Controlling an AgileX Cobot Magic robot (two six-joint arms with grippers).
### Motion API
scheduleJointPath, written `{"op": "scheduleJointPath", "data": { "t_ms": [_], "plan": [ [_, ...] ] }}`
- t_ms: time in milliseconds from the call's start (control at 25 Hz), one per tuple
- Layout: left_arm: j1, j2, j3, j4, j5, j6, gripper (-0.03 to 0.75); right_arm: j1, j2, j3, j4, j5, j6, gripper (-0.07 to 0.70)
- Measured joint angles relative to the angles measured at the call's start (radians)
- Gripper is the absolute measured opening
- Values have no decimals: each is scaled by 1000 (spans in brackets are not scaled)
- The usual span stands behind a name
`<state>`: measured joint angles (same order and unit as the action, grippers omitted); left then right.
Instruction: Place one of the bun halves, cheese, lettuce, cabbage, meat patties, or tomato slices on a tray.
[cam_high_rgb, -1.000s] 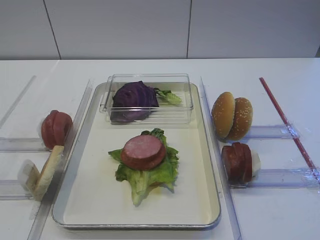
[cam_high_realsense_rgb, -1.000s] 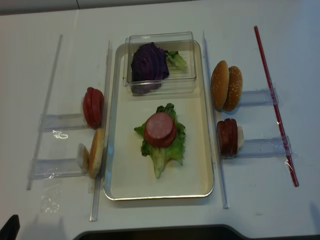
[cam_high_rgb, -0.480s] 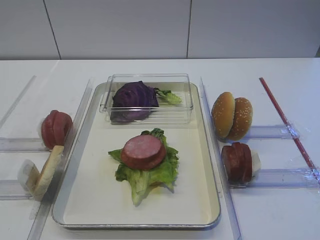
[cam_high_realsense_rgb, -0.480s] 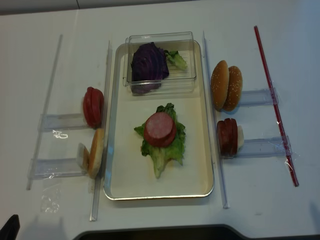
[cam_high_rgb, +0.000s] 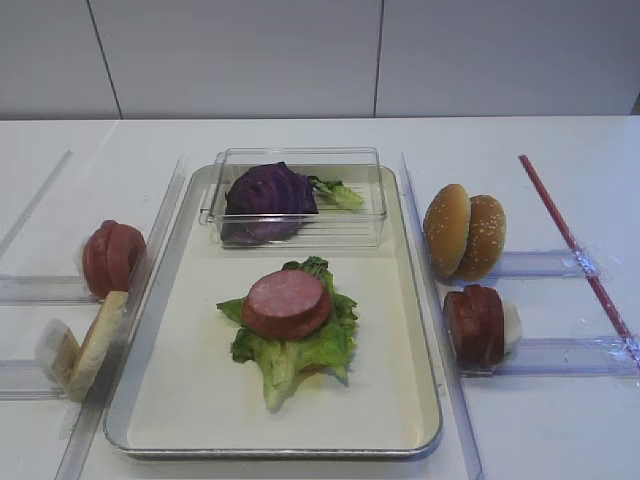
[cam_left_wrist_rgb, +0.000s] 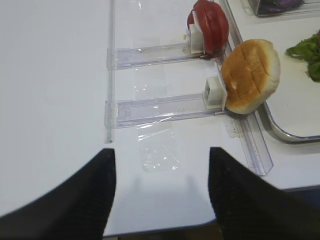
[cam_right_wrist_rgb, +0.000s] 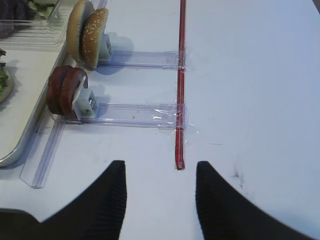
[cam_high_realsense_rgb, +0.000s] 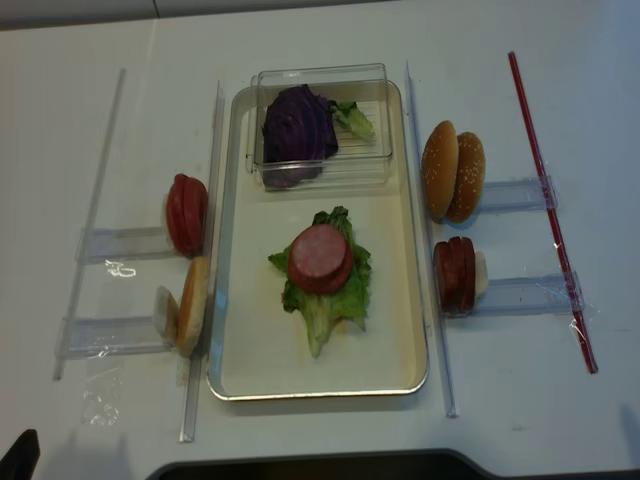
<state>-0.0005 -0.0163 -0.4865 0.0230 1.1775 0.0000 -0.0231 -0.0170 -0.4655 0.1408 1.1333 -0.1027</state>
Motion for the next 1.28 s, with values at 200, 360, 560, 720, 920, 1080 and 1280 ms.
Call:
{"op": "scheduleJointPath", "data": {
  "t_ms": [200,360,560,720,920,1080,1280],
  "plan": [
    [0,0,0,0,0,0,417,0,0,0,0,0,0,373],
    [0,0,0,0,0,0,417,0,0,0,0,0,0,373],
    [0,0,0,0,0,0,417,0,0,0,0,0,0,373],
    [0,0,0,0,0,0,417,0,0,0,0,0,0,373],
    [0,0,0,0,0,0,417,0,0,0,0,0,0,373],
    [0,0,0,0,0,0,417,0,0,0,0,0,2,373],
    [0,0,0,0,0,0,417,0,0,0,0,0,2,373]
  ]
}}
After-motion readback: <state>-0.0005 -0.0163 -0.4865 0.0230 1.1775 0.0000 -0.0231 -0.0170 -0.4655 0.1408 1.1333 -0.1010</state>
